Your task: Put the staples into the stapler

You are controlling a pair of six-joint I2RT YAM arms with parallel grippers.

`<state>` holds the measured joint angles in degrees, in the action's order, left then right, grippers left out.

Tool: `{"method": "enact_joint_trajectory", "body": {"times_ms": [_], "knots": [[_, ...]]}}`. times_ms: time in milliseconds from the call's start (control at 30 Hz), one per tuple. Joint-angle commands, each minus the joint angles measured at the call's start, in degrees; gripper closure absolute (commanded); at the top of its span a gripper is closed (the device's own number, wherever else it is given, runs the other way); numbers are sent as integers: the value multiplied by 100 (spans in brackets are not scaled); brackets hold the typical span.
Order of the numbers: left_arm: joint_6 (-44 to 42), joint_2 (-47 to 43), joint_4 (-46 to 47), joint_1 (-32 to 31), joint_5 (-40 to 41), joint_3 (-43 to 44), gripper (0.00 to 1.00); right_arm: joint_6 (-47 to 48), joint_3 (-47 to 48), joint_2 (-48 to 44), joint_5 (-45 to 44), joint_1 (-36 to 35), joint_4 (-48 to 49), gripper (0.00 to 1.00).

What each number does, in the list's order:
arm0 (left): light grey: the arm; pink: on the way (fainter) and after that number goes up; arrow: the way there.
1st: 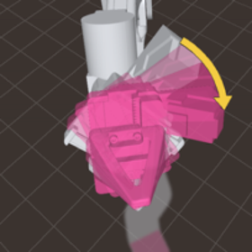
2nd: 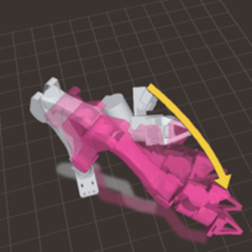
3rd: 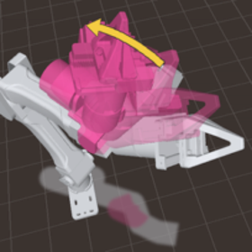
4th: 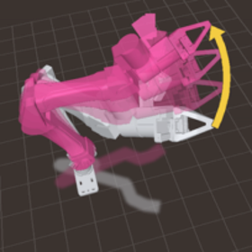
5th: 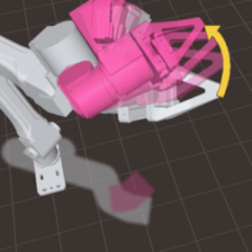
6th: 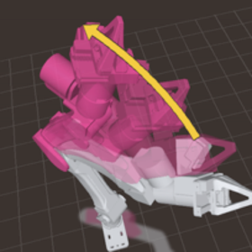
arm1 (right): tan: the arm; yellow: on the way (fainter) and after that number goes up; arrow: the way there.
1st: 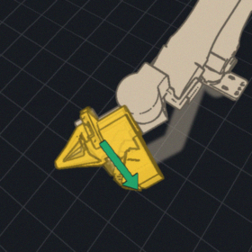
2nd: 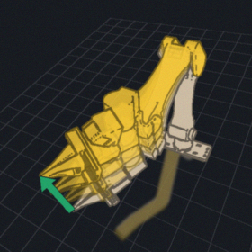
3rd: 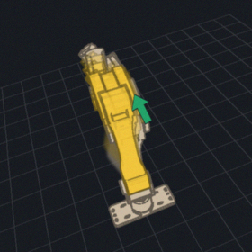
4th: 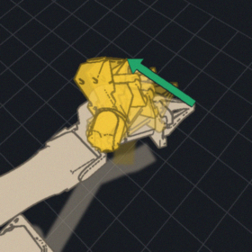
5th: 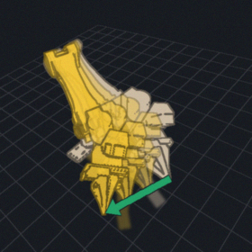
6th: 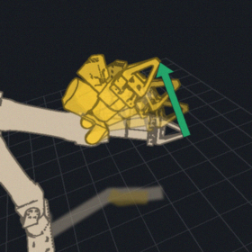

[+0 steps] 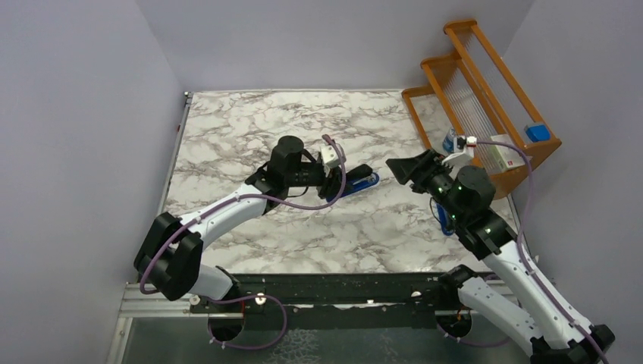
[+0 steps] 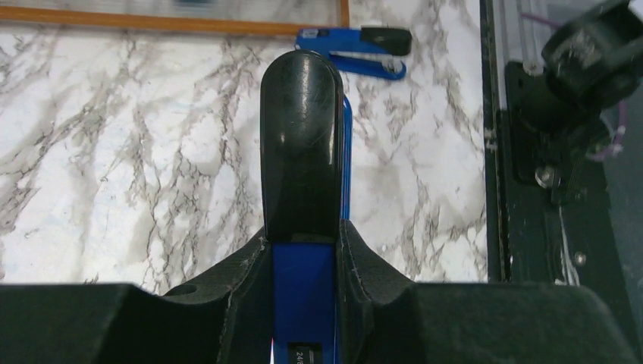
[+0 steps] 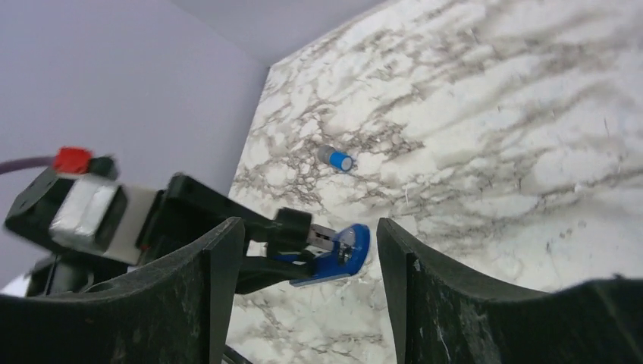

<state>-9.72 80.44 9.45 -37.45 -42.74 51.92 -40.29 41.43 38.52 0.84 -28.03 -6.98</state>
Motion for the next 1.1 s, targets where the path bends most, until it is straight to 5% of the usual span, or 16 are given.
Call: {"method": "enact_joint_trajectory", "body": {"times_ms": [0, 1067], "knots": [[1348, -279, 1804, 1, 326, -15, 100, -1490, -83, 450, -869, -27, -209, 35], [1684, -161, 2113, -214, 546, -22, 100, -2059, -333, 2293, -66, -26, 1856, 66]]}}
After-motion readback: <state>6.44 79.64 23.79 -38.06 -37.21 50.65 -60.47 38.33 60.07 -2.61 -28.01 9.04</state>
